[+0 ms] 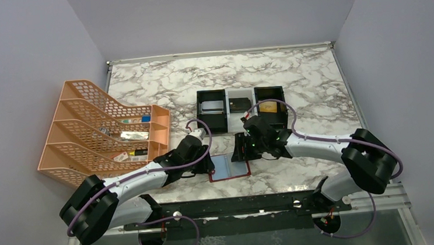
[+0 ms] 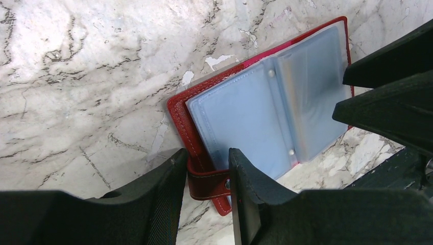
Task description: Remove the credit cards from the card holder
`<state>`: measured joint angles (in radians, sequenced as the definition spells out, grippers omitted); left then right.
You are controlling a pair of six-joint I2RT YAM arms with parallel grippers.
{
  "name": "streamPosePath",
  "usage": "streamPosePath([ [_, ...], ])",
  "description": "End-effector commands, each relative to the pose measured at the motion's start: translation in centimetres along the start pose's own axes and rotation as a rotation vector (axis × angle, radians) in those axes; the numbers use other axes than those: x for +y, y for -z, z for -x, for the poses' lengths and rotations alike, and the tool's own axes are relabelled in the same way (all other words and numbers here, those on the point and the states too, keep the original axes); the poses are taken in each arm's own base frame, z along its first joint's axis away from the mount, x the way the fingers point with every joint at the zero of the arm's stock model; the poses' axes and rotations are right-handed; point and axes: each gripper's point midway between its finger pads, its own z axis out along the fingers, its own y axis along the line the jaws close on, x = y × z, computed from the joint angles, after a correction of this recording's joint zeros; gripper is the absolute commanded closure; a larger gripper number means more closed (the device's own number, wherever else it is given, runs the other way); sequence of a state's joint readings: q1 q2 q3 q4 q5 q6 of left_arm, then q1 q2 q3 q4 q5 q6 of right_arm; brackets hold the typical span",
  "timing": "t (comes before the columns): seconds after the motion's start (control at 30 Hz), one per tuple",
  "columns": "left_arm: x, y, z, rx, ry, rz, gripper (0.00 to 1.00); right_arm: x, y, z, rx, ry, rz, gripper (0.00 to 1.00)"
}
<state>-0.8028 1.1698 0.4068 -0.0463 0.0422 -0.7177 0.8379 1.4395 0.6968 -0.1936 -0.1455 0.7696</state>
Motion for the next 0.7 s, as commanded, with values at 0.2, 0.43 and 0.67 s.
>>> streamPosePath([
  [0.2,-0.4,0.2,-0.8,0.029,-0.003,-0.027,0.62,-2.0,-0.7,-0.3,0.011,0.048,-0.092,0.51],
  [0.43,-0.7,0.3,-0.7,0.029,-0.007,-0.038,0.62,-2.1,-0.7,0.1,0.014,0.076,-0.115,0.48],
  [0.67,-1.0,0.3,-0.5,0.027,-0.007,-0.048,0.63,-2.4,-1.5,-0.7,0.040,0.082,-0.122,0.49],
])
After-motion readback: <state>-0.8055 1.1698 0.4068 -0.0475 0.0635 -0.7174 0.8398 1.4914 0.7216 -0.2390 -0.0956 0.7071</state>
